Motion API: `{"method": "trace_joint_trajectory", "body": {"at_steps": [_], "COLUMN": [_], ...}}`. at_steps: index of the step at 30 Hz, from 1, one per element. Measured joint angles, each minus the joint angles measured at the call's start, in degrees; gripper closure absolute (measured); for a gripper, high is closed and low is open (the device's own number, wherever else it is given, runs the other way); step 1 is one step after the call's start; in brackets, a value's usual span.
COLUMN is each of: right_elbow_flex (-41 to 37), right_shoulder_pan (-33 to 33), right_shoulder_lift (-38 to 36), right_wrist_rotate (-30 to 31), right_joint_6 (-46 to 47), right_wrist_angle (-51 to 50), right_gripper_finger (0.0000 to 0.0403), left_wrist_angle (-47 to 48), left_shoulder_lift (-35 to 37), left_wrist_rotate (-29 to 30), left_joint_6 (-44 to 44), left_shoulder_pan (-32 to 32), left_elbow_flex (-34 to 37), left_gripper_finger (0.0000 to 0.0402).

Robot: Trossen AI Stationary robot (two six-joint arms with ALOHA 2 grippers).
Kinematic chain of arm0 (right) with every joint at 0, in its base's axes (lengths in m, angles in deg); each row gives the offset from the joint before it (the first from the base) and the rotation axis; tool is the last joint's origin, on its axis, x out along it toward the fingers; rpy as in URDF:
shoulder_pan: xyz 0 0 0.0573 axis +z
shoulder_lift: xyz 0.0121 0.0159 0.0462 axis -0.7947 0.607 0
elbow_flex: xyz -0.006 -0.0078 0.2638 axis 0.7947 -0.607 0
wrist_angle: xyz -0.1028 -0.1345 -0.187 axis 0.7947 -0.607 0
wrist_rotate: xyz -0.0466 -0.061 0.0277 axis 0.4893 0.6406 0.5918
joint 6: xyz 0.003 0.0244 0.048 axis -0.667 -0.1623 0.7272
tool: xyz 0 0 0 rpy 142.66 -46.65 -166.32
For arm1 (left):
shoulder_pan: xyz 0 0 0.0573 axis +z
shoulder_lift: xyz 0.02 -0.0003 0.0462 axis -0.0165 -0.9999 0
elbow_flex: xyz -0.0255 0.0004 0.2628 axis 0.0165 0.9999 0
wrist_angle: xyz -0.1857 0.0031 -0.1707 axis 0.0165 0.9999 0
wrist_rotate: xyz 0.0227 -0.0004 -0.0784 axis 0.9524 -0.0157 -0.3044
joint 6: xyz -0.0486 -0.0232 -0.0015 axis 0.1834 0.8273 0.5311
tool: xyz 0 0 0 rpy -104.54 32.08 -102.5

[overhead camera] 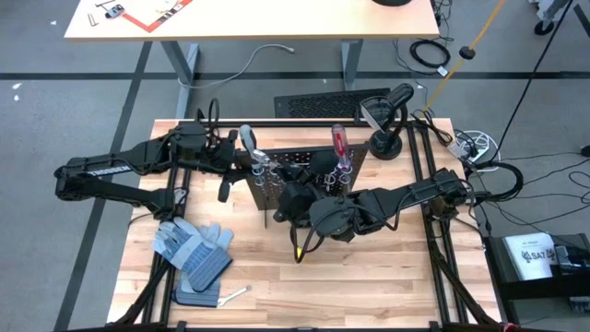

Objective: Hang tools onto peg board
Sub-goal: Unhang the black pliers from the black peg board

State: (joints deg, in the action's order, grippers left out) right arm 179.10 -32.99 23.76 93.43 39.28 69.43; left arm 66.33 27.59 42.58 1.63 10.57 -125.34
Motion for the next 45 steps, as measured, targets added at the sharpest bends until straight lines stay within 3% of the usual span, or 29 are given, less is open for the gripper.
{"method": "trace_joint_trajectory", "body": {"at_steps": [4,26,35,40,45], "right_elbow_flex": [0.0,0.0,0.1,0.1,0.1], "right_shoulder_pan": [0.1,0.0,-0.2,-0.1,-0.1], "right_shoulder_lift": [0.0,-0.1,-0.2,-0.2,0.0], "right_wrist_rotate": [0.8,2.5,-3.5,-4.2,-1.9], "right_joint_6": [1.7,13.7,6.5,-2.8,-4.6], "right_wrist_angle": [-0.1,0.1,0.4,0.7,2.3], "right_gripper_finger": [0.0379,0.0379,0.0379,0.0379,0.0379], "left_wrist_angle": [0.0,0.0,0.4,0.3,0.2], "left_shoulder_lift": [0.0,0.0,0.0,0.0,0.0], "left_wrist_rotate": [0.0,0.0,-0.4,-0.3,0.0], "left_joint_6": [0.0,0.0,-0.2,-0.1,0.0], "left_shoulder_pan": [0.0,0.0,0.0,0.0,0.0], "left_elbow_flex": [0.0,0.0,0.0,0.0,0.0], "left_gripper_finger": [0.0339,0.0339,0.0339,0.0339,0.0339]}}
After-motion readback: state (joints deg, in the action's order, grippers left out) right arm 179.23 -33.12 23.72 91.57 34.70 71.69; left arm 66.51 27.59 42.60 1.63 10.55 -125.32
